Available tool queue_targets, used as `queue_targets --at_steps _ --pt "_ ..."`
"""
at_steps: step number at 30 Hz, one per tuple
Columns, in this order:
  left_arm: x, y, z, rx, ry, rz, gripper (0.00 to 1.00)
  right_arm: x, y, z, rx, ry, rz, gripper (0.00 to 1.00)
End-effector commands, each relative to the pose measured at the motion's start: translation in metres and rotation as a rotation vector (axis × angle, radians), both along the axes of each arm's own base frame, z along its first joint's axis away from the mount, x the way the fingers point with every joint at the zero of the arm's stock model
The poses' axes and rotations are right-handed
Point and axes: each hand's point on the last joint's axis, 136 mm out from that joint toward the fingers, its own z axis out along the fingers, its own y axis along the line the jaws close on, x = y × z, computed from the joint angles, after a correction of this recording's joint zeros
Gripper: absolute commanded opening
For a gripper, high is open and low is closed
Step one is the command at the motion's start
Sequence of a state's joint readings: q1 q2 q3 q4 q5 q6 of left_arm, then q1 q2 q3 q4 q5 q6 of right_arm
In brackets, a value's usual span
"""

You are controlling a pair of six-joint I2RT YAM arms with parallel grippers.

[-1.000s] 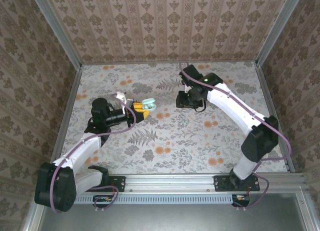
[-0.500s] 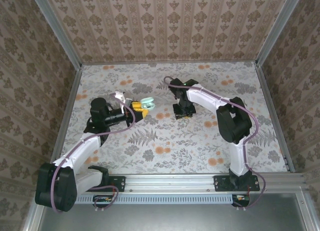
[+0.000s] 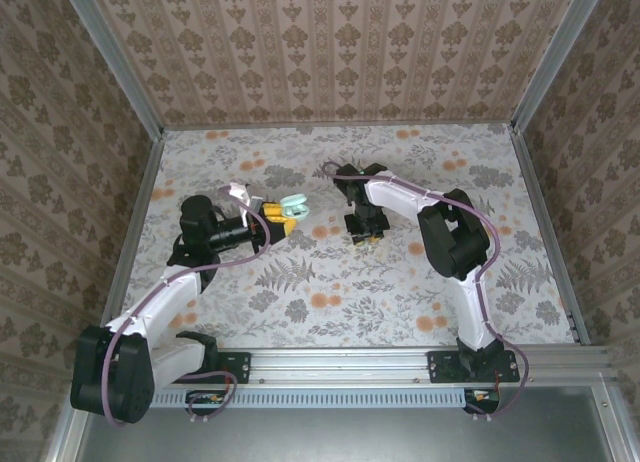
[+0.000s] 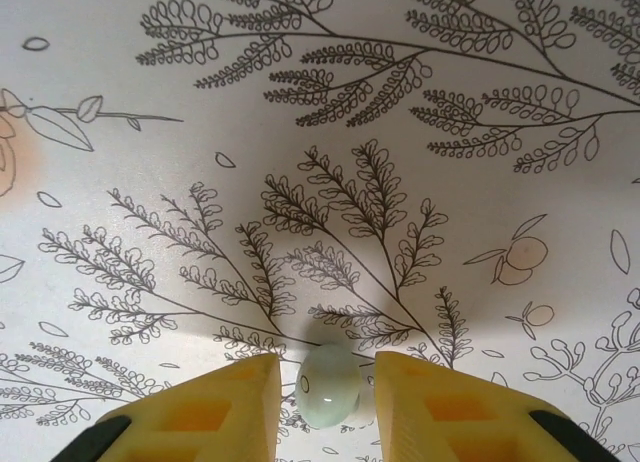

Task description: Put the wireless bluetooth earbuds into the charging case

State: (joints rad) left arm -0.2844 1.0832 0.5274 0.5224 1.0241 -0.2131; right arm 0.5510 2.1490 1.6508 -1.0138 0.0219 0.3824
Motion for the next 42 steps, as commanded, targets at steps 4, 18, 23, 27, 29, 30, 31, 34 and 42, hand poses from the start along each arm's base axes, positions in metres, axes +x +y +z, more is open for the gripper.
queue_targets --at_steps 4,18,23,27,29,30,31,34,42 --pt "-0.002 0.002 0.003 -0.005 -0.015 -0.008 0.00 -0.011 0.000 -0.006 -0.036 0.036 0.031 0.30" --pt "-0.005 0.004 0.006 -0.011 -0.024 -0.006 0.00 -0.021 -0.008 -0.011 -0.081 0.059 0.034 0.26" --pt "-0.007 0.004 0.008 -0.012 -0.028 -0.007 0.00 -0.024 -0.011 -0.013 -0.089 0.062 0.034 0.20" --pt "-0.008 0.004 0.011 -0.014 -0.035 -0.007 0.00 -0.022 -0.010 -0.005 -0.073 0.040 0.024 0.15" --pt "-0.008 0.004 0.012 -0.015 -0.037 -0.007 0.00 -0.021 -0.007 0.003 -0.037 0.021 0.013 0.14" --pt "-0.009 0.004 0.012 -0.016 -0.038 -0.010 0.00 -0.019 -0.005 0.009 -0.006 0.006 0.000 0.14" --pt "-0.009 0.004 0.013 -0.016 -0.039 -0.010 0.00 -0.019 -0.003 0.014 0.023 0.000 -0.014 0.13" --pt "-0.009 0.004 0.015 -0.019 -0.042 -0.009 0.00 -0.018 0.003 0.041 0.124 -0.051 -0.055 0.11" --pt "-0.011 0.003 0.017 -0.023 -0.046 -0.016 0.00 -0.012 0.023 0.151 0.390 -0.293 -0.040 0.08"
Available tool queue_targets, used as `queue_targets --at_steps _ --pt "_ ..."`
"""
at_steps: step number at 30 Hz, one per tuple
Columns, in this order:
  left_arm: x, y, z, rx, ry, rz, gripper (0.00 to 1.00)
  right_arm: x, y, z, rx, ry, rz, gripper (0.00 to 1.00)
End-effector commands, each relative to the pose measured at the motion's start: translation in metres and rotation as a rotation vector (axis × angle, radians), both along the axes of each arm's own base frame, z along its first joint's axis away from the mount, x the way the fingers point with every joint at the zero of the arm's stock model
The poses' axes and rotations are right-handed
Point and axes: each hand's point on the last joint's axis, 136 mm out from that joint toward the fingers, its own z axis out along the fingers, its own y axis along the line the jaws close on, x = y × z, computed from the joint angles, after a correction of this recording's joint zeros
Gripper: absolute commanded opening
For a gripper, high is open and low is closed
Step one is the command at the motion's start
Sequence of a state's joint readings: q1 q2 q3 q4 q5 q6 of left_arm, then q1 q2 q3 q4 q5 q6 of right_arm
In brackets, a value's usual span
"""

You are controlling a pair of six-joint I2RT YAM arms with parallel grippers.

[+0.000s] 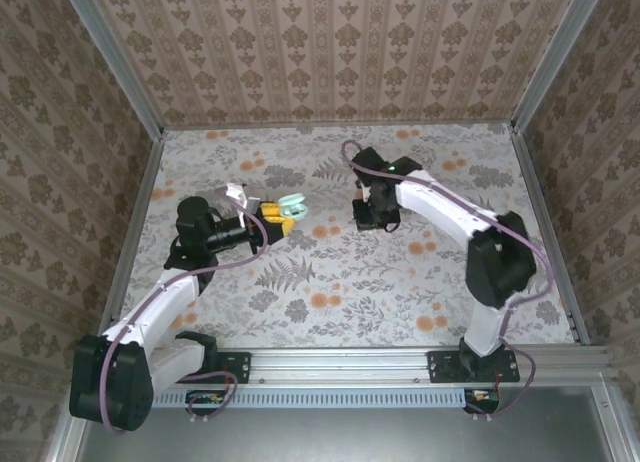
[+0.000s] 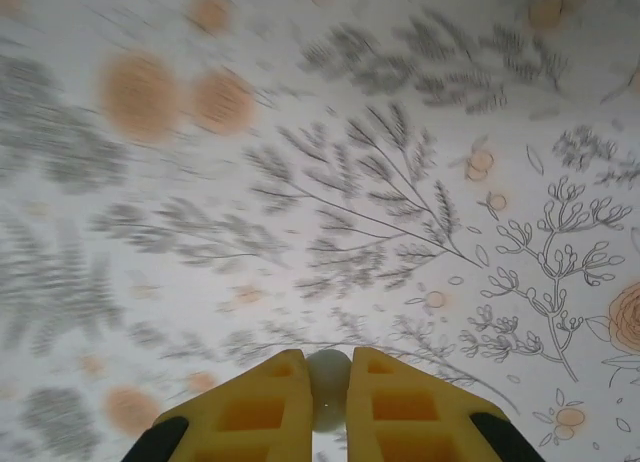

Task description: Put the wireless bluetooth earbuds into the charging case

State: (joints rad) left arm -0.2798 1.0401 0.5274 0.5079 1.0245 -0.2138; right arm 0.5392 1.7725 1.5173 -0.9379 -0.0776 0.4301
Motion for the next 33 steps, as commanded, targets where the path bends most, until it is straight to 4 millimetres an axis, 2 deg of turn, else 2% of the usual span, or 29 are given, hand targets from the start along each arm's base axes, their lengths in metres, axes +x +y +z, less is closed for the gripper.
queue_targets --at_steps 1,5,9,12,14,18,22,33 --pt "-0.007 0.000 0.008 -0.016 -0.021 -0.023 0.00 -0.001 0.020 0.054 0.171 -0.108 0.022 0.08" --pt "-0.009 -0.002 0.010 -0.019 -0.024 -0.037 0.00 -0.008 0.045 0.107 0.362 -0.210 0.097 0.06" --pt "-0.011 -0.003 0.011 -0.023 -0.026 -0.049 0.00 -0.024 0.076 0.160 0.530 -0.328 0.228 0.06" --pt "-0.014 -0.004 0.013 -0.028 -0.032 -0.057 0.00 -0.038 0.093 0.189 0.607 -0.406 0.322 0.06" --pt "-0.015 -0.005 0.015 -0.031 -0.034 -0.063 0.00 -0.045 0.102 0.200 0.633 -0.438 0.376 0.06" --pt "-0.018 -0.006 0.017 -0.034 -0.039 -0.068 0.00 -0.055 0.118 0.205 0.662 -0.445 0.464 0.06" --pt "-0.020 -0.006 0.019 -0.036 -0.046 -0.062 0.00 -0.059 0.130 0.194 0.654 -0.403 0.506 0.06" --pt "-0.025 -0.005 0.019 -0.036 -0.050 -0.060 0.00 -0.054 0.136 0.191 0.647 -0.400 0.522 0.06"
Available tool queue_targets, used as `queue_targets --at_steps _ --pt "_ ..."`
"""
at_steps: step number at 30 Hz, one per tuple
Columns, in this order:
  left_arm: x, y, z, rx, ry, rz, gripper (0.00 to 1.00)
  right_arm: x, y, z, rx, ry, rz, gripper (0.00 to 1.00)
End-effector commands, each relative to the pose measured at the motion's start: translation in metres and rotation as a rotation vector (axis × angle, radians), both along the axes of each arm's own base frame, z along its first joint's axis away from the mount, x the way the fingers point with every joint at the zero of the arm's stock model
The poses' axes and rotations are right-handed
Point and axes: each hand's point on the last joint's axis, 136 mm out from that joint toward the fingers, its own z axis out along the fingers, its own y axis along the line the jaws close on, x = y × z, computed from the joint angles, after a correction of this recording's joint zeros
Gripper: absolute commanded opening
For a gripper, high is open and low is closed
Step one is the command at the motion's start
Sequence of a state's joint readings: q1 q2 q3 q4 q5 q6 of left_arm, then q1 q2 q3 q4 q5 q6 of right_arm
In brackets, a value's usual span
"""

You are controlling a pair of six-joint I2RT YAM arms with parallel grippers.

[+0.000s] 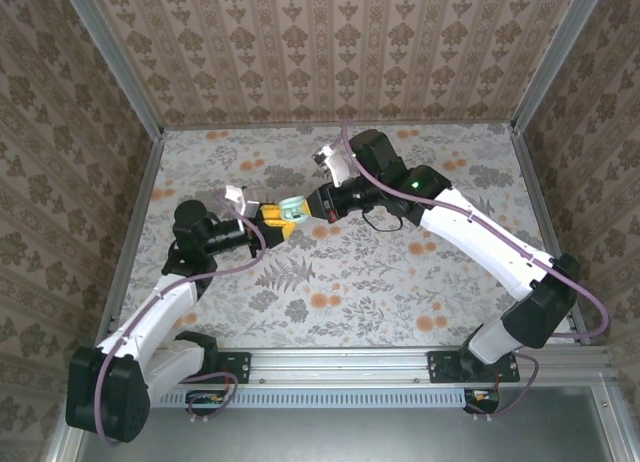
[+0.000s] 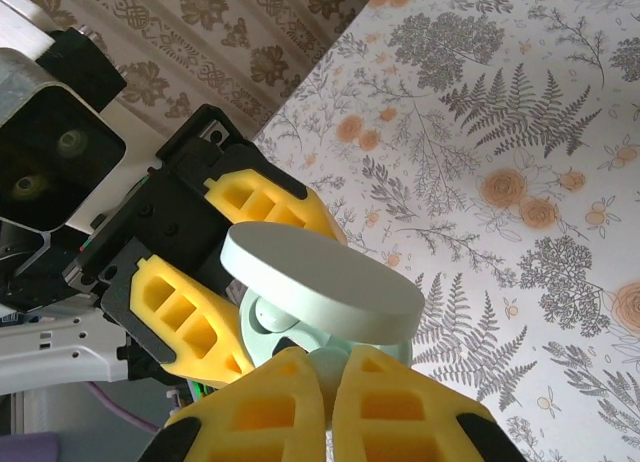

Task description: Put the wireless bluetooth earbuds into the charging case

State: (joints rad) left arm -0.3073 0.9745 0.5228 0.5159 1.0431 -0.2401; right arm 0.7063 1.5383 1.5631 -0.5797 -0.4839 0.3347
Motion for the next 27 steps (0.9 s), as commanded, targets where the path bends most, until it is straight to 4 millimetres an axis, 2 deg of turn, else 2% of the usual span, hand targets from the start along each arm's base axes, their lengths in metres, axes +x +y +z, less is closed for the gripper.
queue_targets --at_steps 1,12,27 --pt "-0.007 0.000 0.003 -0.009 -0.012 -0.015 0.00 -0.001 0.008 0.015 0.029 -0.034 0.046 0.06" --pt "-0.006 0.000 0.002 -0.007 -0.012 -0.014 0.00 -0.001 0.013 0.013 0.036 -0.014 0.062 0.06" --pt "-0.006 -0.001 0.006 -0.010 -0.020 -0.017 0.00 -0.001 0.011 -0.015 -0.001 0.041 0.065 0.06"
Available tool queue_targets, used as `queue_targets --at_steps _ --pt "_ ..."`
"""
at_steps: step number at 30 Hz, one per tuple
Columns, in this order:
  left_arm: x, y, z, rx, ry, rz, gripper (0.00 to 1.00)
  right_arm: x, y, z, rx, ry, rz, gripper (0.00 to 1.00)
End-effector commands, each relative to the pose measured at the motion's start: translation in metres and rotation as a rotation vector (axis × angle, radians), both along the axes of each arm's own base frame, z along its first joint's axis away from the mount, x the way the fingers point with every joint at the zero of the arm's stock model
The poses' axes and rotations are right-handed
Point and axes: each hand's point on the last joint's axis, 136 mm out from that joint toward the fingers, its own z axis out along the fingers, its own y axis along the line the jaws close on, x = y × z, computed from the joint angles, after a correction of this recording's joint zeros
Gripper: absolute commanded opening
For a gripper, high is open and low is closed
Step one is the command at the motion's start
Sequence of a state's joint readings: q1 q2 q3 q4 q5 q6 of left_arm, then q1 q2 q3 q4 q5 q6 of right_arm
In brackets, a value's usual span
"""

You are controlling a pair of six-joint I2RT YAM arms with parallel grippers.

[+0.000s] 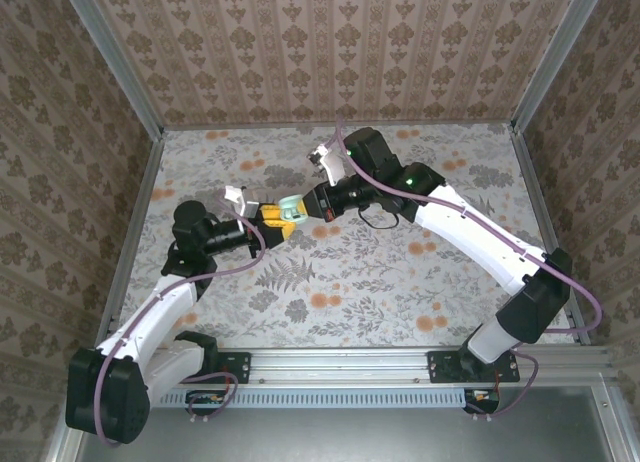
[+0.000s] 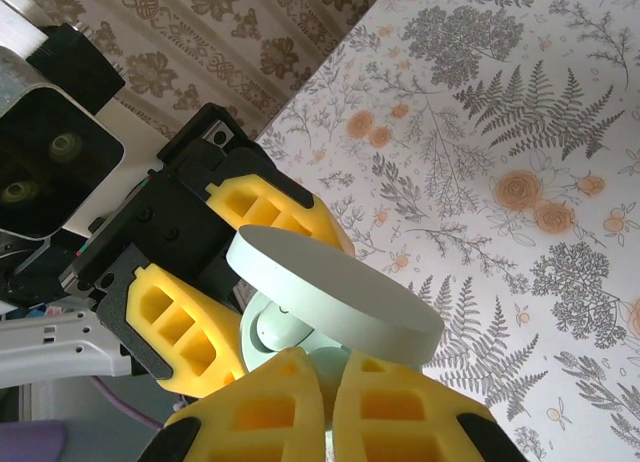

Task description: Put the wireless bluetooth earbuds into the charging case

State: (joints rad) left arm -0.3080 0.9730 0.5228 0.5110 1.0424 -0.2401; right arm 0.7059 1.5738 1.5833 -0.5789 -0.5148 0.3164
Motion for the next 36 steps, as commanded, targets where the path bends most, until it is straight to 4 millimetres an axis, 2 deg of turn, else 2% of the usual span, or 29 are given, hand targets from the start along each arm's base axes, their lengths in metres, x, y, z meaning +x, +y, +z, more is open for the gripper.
queue_targets --at_steps 1,5,11,21,28,36 --pt "-0.006 -0.001 0.006 -0.011 -0.023 -0.016 0.00 -0.002 0.004 -0.012 -0.002 0.037 0.031 0.06" --pt "-0.006 -0.001 0.006 -0.010 -0.026 -0.015 0.00 0.000 0.002 -0.017 -0.007 0.054 0.022 0.08" --pt "-0.006 -0.001 0.006 -0.010 -0.026 -0.015 0.00 0.003 -0.002 -0.021 -0.026 0.064 -0.002 0.25" --pt "-0.007 -0.001 0.004 -0.009 -0.024 -0.014 0.00 0.007 -0.002 -0.015 -0.031 0.054 -0.015 0.34" --pt "-0.007 -0.001 0.004 -0.007 -0.024 -0.014 0.00 0.007 -0.009 0.002 -0.021 0.026 -0.045 0.42" --pt "-0.008 -0.001 0.004 -0.009 -0.027 -0.015 0.00 0.005 -0.028 0.034 0.042 -0.025 -0.102 0.42"
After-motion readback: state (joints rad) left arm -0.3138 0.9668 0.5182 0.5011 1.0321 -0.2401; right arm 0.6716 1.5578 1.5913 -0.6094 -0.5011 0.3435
